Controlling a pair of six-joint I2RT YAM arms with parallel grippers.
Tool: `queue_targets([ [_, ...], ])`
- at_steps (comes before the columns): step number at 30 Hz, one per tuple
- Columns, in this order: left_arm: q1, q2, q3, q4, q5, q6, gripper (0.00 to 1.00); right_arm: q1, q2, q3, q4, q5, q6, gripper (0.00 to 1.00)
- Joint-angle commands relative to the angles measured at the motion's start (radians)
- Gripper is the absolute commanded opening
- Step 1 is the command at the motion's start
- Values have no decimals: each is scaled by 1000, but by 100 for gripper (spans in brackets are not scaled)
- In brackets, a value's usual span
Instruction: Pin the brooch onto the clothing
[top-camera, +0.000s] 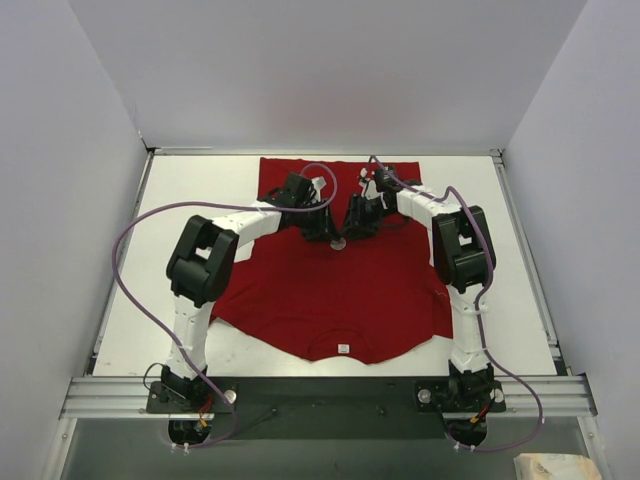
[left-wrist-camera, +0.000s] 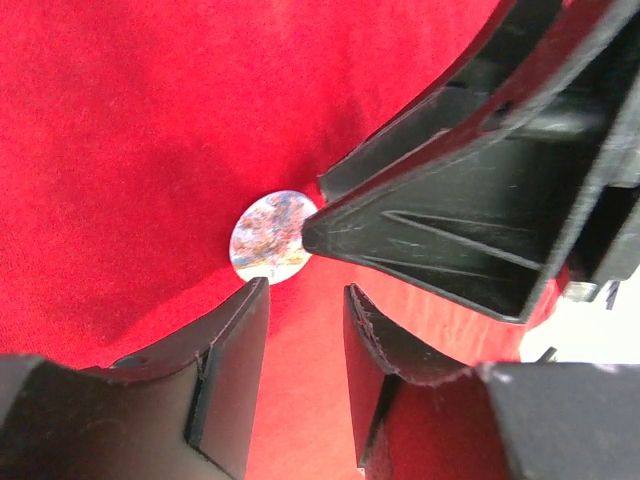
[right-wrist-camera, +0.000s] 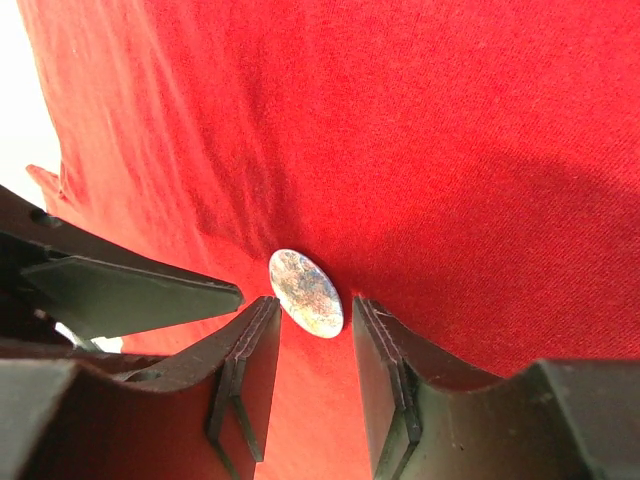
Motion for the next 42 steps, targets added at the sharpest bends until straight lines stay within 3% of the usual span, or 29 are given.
queue_targets([
  [1,2,20,-12,7,-25,15,43,7,13,30,-4,-22,8,35],
  [23,2,69,-61,22,-45,26,31,12,13,7,-24,-5,4,29],
  [35,2,76,-73,31,-43,27,27,7,-1,-13,-45,50,-9,42],
  [42,2,87,-78,37,-39,26,25,16,28,-10,-47,-4,3,39],
])
